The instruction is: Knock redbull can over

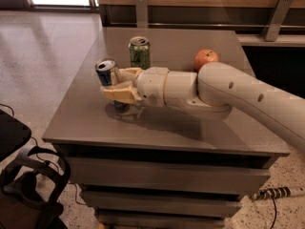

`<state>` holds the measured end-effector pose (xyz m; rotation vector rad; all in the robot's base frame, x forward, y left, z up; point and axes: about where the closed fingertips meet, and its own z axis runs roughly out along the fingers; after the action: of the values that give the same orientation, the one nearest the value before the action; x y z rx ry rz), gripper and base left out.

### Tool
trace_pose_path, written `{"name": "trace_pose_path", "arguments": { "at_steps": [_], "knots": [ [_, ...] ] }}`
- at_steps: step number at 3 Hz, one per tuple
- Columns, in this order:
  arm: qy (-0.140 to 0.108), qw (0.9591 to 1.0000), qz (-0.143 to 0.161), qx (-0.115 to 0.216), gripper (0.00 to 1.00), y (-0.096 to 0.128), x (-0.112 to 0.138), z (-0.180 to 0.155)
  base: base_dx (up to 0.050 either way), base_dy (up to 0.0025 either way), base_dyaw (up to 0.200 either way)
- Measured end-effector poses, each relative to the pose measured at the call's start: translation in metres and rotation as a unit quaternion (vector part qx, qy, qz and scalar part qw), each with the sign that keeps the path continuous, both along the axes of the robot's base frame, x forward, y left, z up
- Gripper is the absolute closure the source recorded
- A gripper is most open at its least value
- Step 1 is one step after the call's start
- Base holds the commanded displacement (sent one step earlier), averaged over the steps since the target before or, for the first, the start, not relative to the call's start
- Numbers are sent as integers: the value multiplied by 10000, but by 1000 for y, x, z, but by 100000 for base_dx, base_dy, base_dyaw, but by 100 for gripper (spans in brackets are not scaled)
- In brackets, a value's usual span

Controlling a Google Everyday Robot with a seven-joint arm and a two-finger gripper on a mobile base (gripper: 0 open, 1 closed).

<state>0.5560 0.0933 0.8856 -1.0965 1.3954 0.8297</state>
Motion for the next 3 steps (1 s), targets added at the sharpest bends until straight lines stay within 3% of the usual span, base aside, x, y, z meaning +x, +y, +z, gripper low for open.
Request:
{"name": "trace_pose_path", "arguments": {
  "at_steps": [1, 2, 3],
  "knots": [
    [-26, 9984, -46, -568, 100, -15, 8, 4, 0, 0, 0],
    [-64, 9905, -181, -1363, 100, -29, 13, 4, 0, 0, 0],
    [-102, 9792, -273, -2006, 100, -31, 12, 2, 0, 0, 0]
  ]
}}
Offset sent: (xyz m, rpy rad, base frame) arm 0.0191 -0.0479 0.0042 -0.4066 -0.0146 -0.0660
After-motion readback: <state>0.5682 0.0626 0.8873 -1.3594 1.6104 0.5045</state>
